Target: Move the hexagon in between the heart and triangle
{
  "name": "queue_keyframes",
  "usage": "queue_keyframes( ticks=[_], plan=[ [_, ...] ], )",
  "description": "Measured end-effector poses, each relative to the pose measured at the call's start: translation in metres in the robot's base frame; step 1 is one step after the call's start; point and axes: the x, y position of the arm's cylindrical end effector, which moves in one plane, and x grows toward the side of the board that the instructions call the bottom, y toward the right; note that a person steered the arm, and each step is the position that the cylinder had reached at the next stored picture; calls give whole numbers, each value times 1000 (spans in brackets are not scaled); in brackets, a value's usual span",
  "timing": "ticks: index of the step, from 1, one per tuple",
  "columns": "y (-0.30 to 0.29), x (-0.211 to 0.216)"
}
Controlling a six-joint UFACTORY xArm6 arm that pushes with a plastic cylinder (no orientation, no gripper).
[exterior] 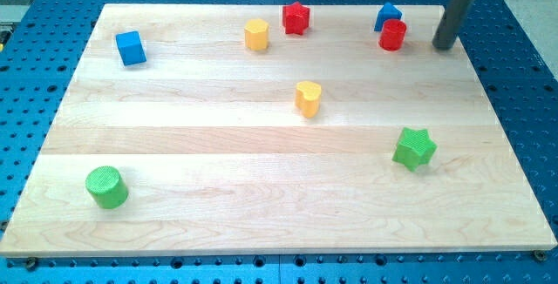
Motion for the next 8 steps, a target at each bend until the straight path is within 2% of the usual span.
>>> queue_keyframes(
  ticks=[3, 4, 5, 6, 7, 8],
  plan=[
    [-177, 1],
    [-209, 19],
    [-270, 39],
    [-334, 24],
    [-342, -5],
    [-300, -12]
  ],
)
